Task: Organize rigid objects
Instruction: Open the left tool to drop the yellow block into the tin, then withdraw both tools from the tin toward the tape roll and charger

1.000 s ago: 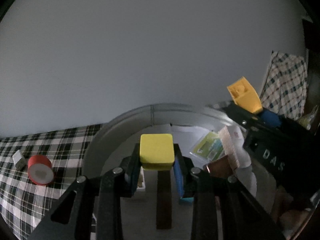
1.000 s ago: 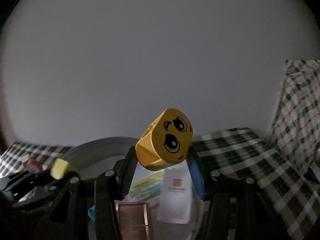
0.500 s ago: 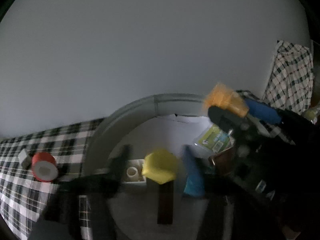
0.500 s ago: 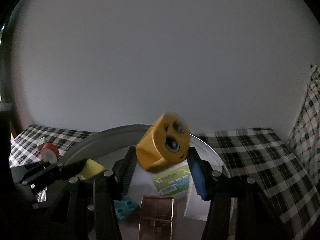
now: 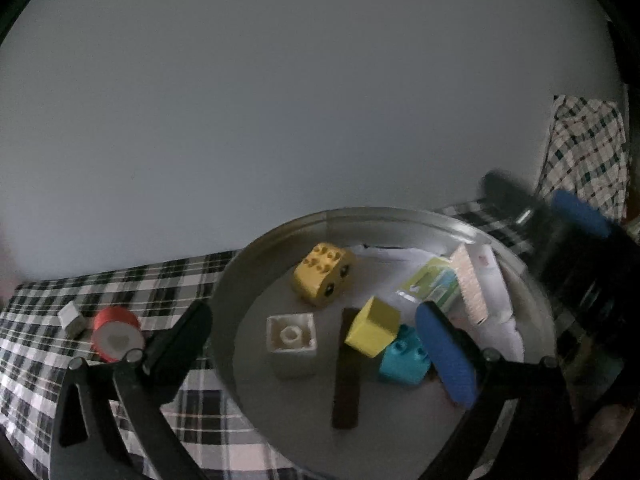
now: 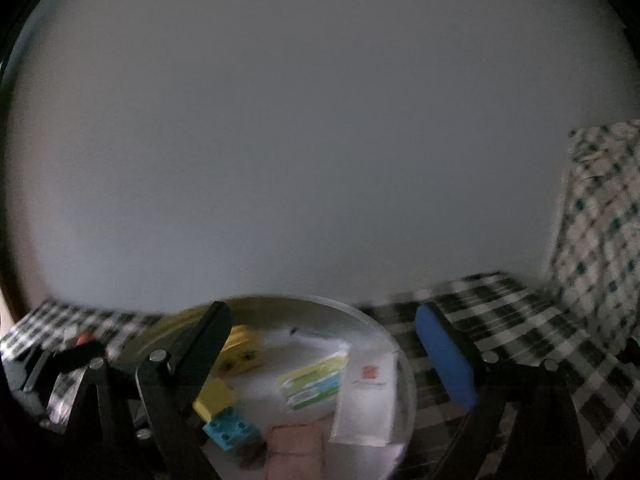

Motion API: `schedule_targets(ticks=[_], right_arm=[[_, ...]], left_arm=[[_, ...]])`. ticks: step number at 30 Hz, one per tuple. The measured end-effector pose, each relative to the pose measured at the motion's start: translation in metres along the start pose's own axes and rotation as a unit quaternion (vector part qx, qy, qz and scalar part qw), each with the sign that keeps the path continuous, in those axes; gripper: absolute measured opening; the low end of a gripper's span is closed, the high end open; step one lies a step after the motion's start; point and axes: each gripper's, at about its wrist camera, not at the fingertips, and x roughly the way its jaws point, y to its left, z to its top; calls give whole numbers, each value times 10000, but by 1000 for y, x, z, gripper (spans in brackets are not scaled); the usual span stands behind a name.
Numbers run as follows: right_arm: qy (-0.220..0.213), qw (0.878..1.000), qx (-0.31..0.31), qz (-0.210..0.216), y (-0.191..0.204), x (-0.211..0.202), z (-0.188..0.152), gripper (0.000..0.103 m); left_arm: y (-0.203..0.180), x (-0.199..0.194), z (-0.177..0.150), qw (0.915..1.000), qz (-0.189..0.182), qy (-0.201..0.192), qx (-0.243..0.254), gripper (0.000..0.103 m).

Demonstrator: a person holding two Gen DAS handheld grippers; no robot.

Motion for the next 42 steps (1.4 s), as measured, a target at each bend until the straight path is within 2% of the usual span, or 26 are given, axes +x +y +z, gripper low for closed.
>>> schedule_targets(ticks=[6,9,11,14,19,21,30,42], right_arm=[[-450,9972,422,-427,-20,-20,2,95],[-667,9945,580,-568,-23,-27,0,95],[-973,9908,666,-668,-21,-38,-3,95],[-1263,9862,685,-821,-13,-48,-8,99],[-1538,9812,428,-1081,3,-64,-13,100],[-1666,9783,370,-1173,7,-71,-17,100],[-1654,9779,284,-1247,15,-93,-24,100],[-1762,9750,285,-1324,26,-111,-30,100]], left_arm=[[18,-9,-7,9997,163,-61,-162,103],[28,-19,-10,9982,493,-305,-144,103],[39,-22,-13,9968,665,-422,-156,103],[50,-25,-17,9950,825,-489,-269,103],[59,-25,-23,9903,1191,-643,-314,103],[63,-26,-25,9900,1181,-668,-382,103],[71,-40,-34,9898,1045,-834,-500,103],[82,-45,-40,9920,877,-727,-543,103]])
